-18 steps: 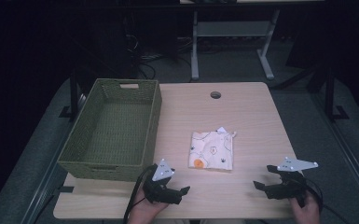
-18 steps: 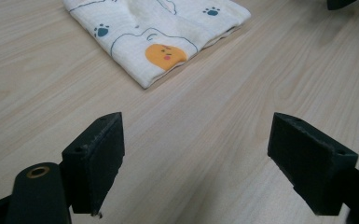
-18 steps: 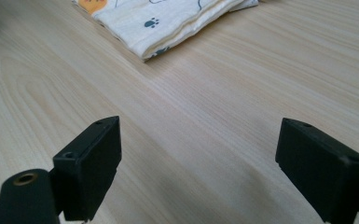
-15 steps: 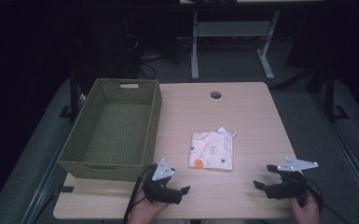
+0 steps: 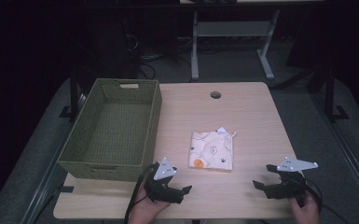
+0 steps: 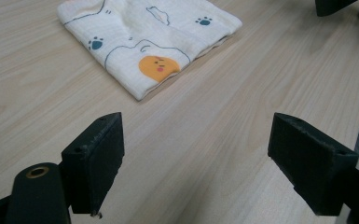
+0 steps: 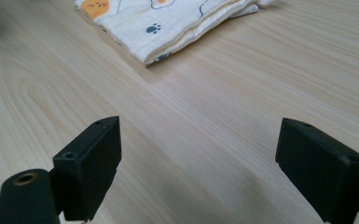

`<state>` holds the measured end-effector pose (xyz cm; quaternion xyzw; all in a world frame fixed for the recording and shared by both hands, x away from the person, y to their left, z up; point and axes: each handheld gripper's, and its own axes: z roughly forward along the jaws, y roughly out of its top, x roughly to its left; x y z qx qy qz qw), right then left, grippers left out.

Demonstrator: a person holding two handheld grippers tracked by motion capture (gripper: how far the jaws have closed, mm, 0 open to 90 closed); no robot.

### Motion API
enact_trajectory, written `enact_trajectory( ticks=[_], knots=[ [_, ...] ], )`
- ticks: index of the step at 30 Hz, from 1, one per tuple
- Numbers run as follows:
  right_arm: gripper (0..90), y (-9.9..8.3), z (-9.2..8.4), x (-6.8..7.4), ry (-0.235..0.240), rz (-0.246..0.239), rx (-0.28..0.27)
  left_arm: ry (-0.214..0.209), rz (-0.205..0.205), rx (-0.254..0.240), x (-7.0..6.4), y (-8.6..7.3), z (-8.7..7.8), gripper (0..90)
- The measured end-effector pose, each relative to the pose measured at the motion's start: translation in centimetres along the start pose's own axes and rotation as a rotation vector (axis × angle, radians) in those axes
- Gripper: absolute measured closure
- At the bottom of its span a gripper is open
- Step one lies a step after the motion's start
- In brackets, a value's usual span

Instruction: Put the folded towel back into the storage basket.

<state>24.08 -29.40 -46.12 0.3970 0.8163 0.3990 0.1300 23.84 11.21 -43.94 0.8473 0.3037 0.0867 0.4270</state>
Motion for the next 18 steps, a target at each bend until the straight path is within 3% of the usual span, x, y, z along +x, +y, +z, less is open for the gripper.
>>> enact_trajectory(
  ticks=[13,18],
  knots=[
    [13.7,0.1,0.0,0.2,0.006,-0.015,-0.005,-0.016,0.003,0.019,-0.4,0.7,0.7,15.8],
    [13.7,0.2,0.1,0.0,0.001,-0.011,-0.004,-0.032,0.012,0.058,-0.1,1.1,1.5,16.3]
  ],
)
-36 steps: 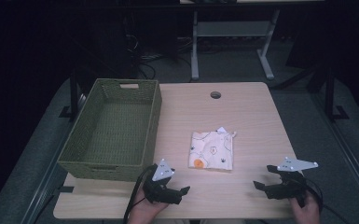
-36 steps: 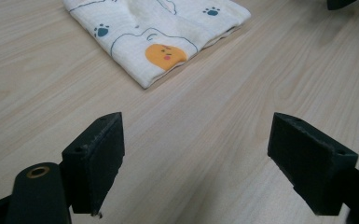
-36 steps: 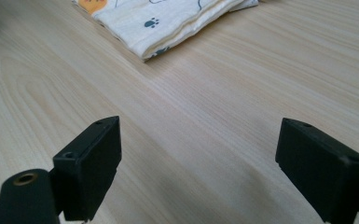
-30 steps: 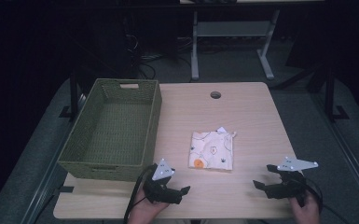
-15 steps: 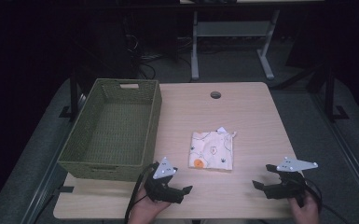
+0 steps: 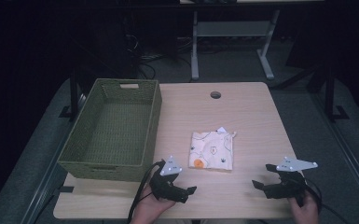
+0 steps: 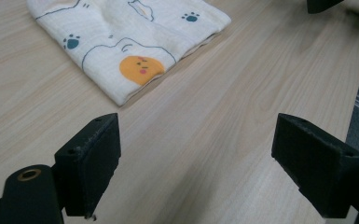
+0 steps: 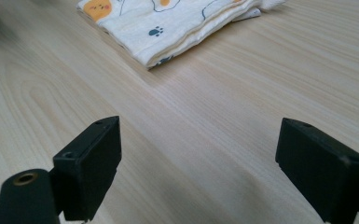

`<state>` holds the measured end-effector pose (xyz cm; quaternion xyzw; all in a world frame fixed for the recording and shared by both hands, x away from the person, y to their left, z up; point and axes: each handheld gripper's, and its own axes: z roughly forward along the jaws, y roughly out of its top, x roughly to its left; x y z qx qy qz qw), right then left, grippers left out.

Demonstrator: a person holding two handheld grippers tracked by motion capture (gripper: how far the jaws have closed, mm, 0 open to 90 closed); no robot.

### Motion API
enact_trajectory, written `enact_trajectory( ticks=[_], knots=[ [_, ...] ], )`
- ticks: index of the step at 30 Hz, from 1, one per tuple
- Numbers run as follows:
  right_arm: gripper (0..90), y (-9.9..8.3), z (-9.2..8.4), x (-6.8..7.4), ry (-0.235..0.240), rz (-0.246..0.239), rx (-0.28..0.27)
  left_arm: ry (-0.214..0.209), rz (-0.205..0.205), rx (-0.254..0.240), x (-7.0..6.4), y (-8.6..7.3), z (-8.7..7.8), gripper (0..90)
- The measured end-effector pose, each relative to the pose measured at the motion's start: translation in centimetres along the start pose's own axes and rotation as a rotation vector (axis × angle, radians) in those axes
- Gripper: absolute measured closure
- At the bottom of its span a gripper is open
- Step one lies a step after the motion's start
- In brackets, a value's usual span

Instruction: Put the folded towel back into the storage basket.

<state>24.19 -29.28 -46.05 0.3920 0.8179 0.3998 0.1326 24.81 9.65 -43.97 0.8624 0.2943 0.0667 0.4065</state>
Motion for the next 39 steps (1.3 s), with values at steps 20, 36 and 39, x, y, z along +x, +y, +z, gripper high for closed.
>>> enact_trajectory(
  ticks=[20,36,39],
  knots=[
    [13.7,0.0,0.0,-0.4,-0.014,0.015,-0.010,0.019,0.071,0.061,0.5,4.8,1.7,17.9],
    [13.7,-0.1,-0.1,-0.5,-0.012,0.019,-0.015,0.012,0.108,0.096,0.7,7.7,3.3,18.0],
    [13.7,-0.1,-0.1,-0.5,-0.014,0.022,-0.019,0.014,0.119,0.113,0.8,8.5,3.8,18.0]
  ],
)
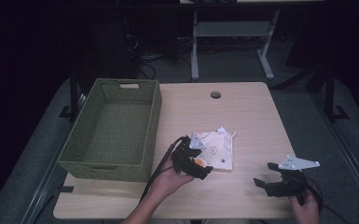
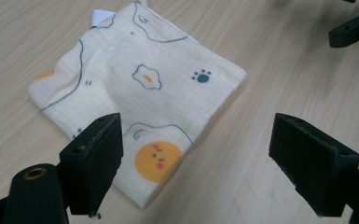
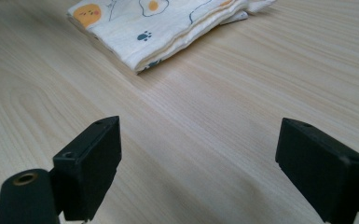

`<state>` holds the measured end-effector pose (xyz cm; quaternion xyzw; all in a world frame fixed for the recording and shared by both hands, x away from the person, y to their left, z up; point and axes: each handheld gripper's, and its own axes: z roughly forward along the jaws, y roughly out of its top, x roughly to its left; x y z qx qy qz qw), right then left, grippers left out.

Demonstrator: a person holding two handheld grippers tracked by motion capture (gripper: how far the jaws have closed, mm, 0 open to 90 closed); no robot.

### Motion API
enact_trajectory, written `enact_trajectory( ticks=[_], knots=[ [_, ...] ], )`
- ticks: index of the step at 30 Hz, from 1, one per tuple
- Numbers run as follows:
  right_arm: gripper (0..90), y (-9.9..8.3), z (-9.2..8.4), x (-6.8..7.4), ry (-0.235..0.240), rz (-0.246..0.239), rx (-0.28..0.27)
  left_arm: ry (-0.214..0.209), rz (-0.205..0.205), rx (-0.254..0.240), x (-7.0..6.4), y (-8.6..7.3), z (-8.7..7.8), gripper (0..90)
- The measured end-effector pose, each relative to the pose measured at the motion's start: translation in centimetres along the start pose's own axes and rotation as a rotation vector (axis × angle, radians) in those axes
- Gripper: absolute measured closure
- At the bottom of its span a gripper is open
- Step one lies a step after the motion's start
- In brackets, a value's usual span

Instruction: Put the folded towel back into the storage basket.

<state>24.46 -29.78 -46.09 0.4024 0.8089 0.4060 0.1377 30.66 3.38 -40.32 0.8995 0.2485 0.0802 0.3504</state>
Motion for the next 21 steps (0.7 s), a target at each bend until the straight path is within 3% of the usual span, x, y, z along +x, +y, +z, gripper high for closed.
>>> enact_trajectory(
  ticks=[12,21],
  knots=[
    [13.8,0.0,-0.1,0.0,0.003,-0.003,-0.008,0.019,0.035,0.054,0.7,2.5,1.9,21.1],
    [13.8,0.1,-0.2,0.2,0.002,-0.007,-0.016,0.019,0.023,0.092,1.5,3.6,4.0,22.7]
  ],
)
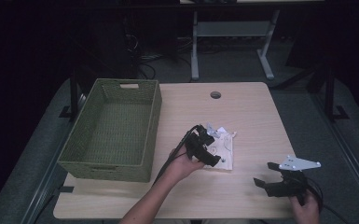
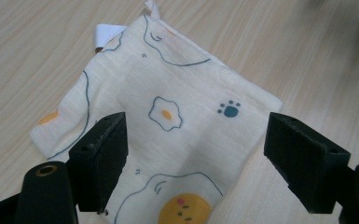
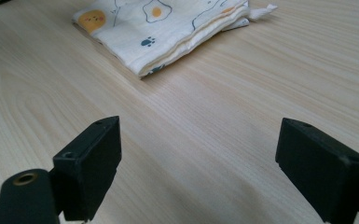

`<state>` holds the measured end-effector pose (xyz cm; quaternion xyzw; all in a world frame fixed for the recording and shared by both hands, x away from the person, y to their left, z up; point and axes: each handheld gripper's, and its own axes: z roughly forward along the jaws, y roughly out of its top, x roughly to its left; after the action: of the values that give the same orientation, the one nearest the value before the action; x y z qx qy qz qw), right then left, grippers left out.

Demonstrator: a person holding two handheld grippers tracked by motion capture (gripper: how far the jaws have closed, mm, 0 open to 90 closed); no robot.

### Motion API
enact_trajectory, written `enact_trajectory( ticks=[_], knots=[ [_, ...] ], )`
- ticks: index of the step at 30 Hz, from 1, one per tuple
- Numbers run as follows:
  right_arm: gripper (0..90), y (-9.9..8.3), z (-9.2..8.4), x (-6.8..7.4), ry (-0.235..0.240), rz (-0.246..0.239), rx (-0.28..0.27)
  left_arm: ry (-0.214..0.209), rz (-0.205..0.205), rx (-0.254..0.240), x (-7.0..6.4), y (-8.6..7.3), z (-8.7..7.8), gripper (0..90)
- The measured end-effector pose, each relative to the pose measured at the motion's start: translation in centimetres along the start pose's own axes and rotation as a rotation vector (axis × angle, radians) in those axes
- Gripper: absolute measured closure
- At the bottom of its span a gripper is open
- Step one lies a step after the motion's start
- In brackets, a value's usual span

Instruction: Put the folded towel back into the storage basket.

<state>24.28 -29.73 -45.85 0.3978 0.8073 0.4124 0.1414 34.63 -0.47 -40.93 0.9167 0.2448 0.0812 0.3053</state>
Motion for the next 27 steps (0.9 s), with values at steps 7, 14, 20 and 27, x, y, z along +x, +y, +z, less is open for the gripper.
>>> enact_trajectory(
  ticks=[7,14,20,27],
  knots=[
    [13.8,0.0,0.0,0.1,0.007,-0.002,-0.002,-0.003,-0.032,0.036,0.9,0.2,1.8,23.8],
    [13.7,0.0,-0.1,0.1,0.006,-0.003,-0.007,0.005,-0.036,0.076,1.4,0.5,3.4,28.1],
    [13.7,0.0,-0.1,0.2,0.007,-0.008,-0.009,0.026,-0.030,0.113,1.5,1.0,4.2,31.9],
    [13.7,0.1,-0.1,0.2,0.010,-0.011,-0.009,0.049,-0.050,0.133,2.0,1.0,4.9,34.6]
  ],
)
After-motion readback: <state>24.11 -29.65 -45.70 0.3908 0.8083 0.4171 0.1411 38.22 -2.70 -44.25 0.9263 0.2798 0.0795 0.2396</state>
